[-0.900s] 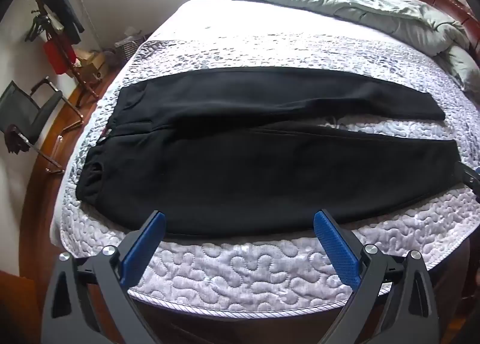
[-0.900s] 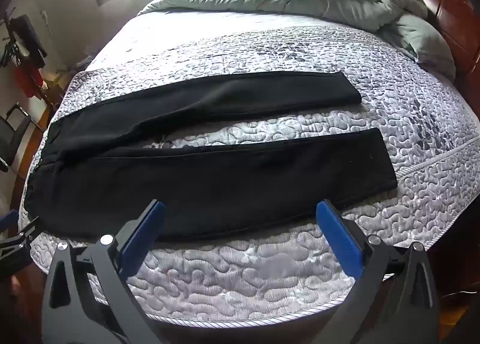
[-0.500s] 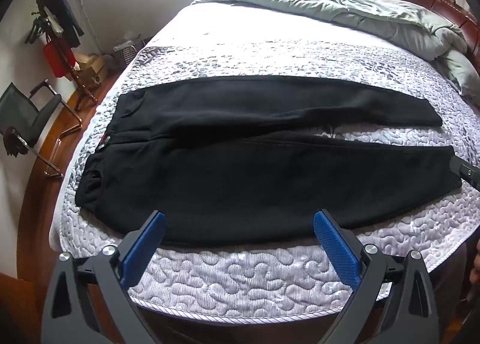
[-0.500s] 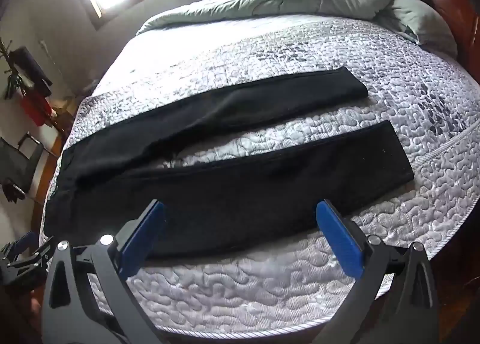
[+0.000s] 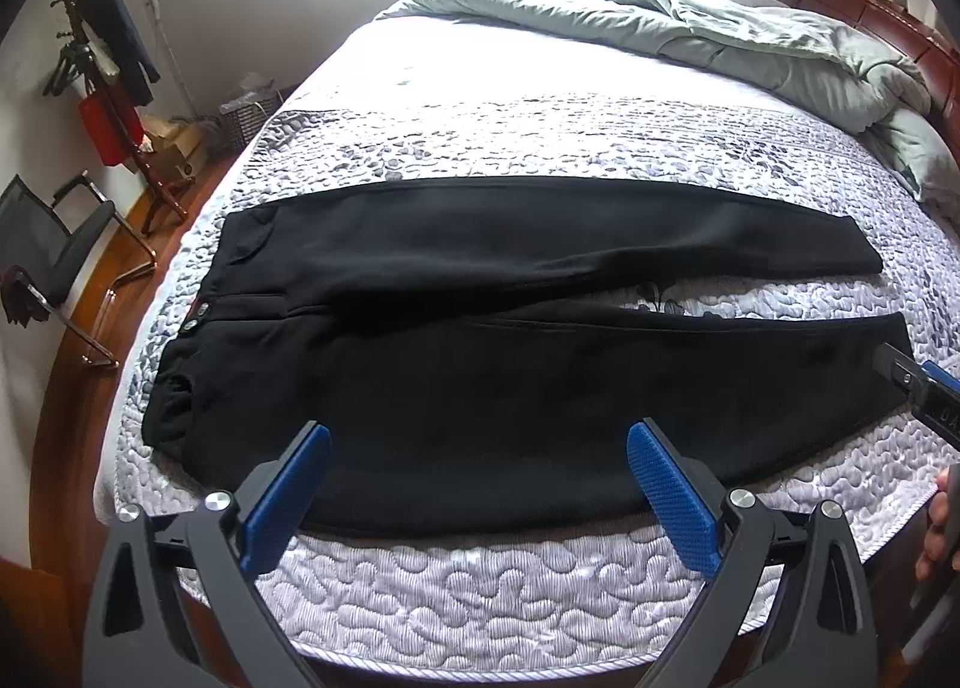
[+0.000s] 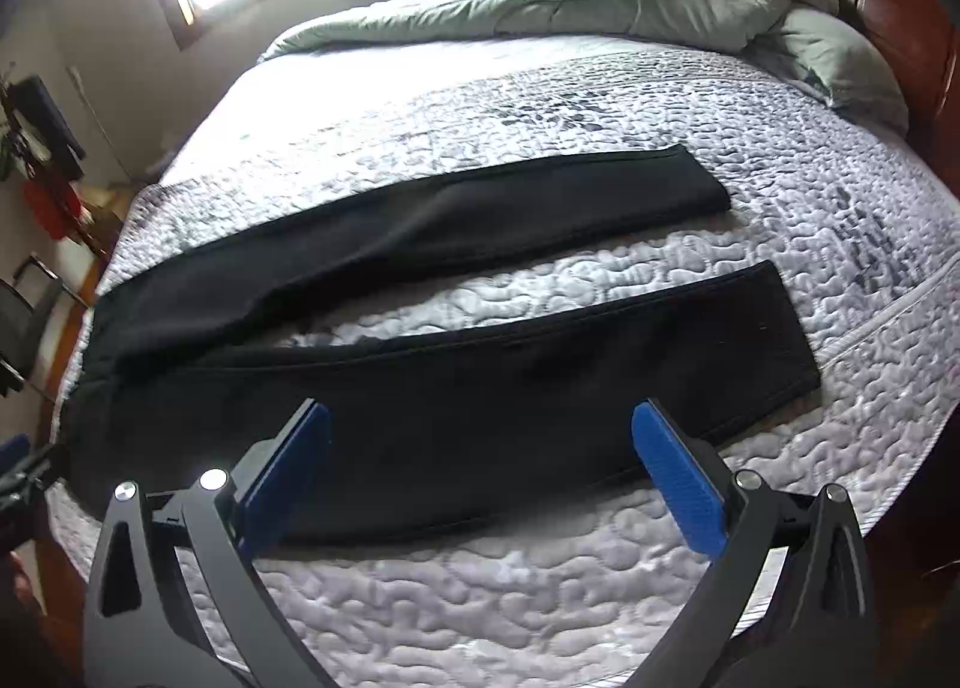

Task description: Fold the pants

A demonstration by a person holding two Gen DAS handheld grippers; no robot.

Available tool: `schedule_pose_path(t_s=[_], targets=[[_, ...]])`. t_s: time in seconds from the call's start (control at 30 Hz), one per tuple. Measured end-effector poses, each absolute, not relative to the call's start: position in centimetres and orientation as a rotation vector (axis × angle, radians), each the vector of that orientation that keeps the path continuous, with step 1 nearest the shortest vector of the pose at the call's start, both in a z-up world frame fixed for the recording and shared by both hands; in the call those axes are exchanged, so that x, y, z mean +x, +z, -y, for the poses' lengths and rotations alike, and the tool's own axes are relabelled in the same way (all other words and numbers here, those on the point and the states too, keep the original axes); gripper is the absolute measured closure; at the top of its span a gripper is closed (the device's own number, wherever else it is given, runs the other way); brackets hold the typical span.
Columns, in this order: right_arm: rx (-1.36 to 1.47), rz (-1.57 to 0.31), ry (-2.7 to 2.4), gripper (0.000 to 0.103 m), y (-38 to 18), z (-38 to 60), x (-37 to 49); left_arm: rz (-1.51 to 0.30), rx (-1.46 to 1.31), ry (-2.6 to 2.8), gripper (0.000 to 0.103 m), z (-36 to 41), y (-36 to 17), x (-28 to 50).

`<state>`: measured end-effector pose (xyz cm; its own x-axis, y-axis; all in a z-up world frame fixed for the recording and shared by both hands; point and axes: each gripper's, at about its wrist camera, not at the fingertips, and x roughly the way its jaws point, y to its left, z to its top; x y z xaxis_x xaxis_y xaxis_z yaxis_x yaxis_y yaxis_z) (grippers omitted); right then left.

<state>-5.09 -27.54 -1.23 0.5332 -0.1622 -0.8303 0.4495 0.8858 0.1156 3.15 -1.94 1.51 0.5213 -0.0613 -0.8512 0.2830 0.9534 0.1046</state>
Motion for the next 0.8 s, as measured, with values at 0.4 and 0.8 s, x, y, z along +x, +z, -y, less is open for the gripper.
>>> schedule_pose_path(t_s=[0.4,0.8], targets=[[0.311,-0.976,-0.365,0.003,-1.0,27.2,-4.1,-1.014,0.254,-0.206,0.004,2.5,0.4,3.9],[0.297,-0.955,-0.341,0.003,-0.8,27.1,-4.1,-1.018,0.263,-0.197,0.004,2.7,0.0,4.2]])
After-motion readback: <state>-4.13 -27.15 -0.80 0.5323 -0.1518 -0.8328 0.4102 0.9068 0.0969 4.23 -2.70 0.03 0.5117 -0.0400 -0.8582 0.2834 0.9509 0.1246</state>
